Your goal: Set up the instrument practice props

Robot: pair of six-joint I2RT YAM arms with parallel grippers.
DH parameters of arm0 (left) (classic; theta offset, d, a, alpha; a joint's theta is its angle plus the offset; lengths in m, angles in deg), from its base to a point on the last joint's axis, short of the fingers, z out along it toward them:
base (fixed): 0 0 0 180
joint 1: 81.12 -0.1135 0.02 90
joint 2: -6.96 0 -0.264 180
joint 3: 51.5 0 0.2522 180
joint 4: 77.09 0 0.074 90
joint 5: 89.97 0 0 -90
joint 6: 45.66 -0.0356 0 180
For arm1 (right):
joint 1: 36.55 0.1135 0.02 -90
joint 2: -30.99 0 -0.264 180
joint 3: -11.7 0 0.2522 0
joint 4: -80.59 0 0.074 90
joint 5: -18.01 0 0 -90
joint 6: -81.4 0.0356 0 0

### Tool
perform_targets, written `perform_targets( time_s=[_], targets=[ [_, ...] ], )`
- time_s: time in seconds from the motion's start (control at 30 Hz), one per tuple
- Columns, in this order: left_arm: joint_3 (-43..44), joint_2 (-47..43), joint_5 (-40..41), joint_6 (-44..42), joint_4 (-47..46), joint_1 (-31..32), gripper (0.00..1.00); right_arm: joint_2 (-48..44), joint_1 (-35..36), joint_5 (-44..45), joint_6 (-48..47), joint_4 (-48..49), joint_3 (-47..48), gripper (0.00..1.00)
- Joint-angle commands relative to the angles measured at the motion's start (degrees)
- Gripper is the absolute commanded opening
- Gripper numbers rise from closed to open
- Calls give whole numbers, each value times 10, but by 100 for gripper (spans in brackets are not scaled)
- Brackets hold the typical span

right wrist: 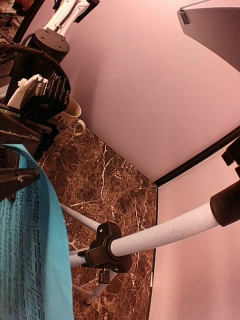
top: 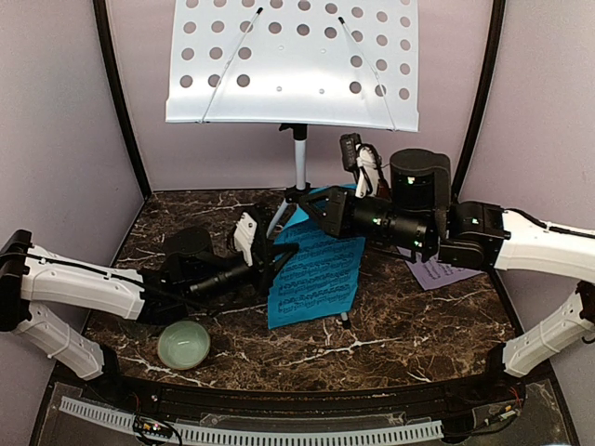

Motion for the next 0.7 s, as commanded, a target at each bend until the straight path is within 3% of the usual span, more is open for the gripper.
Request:
perform_targets(
  time_s=[0.0, 0.1, 0.23, 0.4, 0.67],
  targets=[
    [8, -43, -28, -3, 22, -4, 0, -32, -2, -5, -17, 24, -11, 38],
    [-2, -90, -75, -8, 43, -4, 0, -82, -12, -20, -47, 31, -51, 76],
    [0, -157, -155, -16, 104, -6, 0, -167, -30, -41, -97, 39, -119, 97],
    [28, -227, -230, 7, 190, -12, 0, -250, -52, -45, -156, -9, -163, 100],
    [94, -268, -355, 67, 237, -14, 0, -254, -54, -196, -185, -19, -155, 100]
  ],
)
